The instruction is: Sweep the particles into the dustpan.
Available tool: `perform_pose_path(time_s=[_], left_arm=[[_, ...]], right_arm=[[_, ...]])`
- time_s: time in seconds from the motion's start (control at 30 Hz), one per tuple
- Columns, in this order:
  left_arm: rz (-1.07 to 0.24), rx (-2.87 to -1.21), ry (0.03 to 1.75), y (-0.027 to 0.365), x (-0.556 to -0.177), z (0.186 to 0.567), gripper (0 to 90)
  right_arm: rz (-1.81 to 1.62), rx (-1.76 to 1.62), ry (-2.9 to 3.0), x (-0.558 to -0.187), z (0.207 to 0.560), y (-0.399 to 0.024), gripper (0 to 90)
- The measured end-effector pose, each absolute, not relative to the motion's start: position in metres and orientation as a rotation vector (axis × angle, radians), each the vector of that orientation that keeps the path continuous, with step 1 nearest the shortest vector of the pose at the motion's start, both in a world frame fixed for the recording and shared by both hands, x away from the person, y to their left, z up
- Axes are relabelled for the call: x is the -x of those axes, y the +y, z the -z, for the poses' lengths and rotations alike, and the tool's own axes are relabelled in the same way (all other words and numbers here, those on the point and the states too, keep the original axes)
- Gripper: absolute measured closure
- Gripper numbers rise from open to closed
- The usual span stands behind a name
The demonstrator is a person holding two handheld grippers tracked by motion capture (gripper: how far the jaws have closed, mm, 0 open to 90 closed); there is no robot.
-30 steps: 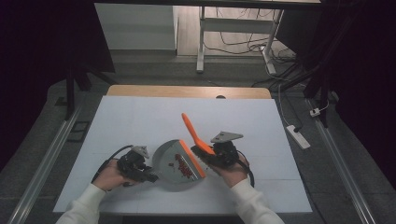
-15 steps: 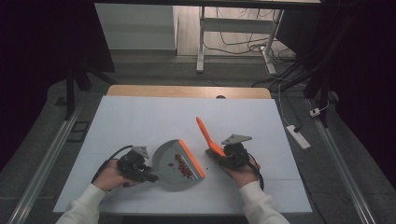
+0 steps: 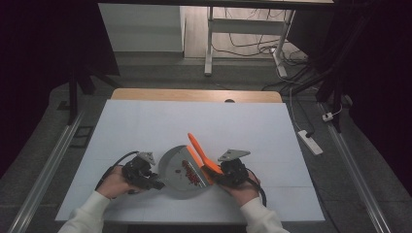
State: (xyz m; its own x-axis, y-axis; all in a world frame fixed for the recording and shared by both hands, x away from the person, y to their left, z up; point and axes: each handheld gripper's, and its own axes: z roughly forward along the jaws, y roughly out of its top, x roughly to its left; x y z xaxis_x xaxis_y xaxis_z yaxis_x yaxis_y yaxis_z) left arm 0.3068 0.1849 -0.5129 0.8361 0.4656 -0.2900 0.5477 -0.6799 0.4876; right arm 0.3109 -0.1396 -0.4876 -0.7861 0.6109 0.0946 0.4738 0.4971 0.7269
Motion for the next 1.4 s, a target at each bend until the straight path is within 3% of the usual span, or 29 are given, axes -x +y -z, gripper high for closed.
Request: perform_pose_path(time_s=[0.5, 0.83, 1.03, 1.4], left_arm=[[0.183, -2.425, 0.749, 0.185, -0.306, 0.513, 61.7], [0.183, -2.424, 0.75, 0.185, -0.306, 0.512, 61.7], [0.176, -2.439, 0.743, 0.191, -0.303, 0.511, 61.8], [0.174, -2.416, 0.764, 0.196, -0.299, 0.512, 61.7]], right_arm=[[-1.149, -1.021, 2.418, -0.327, 0.48, -0.173, 69.9], [-1.082, -0.995, 2.438, -0.346, 0.496, -0.151, 69.9], [-1.105, -0.862, 2.533, -0.332, 0.496, -0.117, 69.9], [-1.223, -0.932, 2.43, -0.335, 0.474, -0.142, 69.9]])
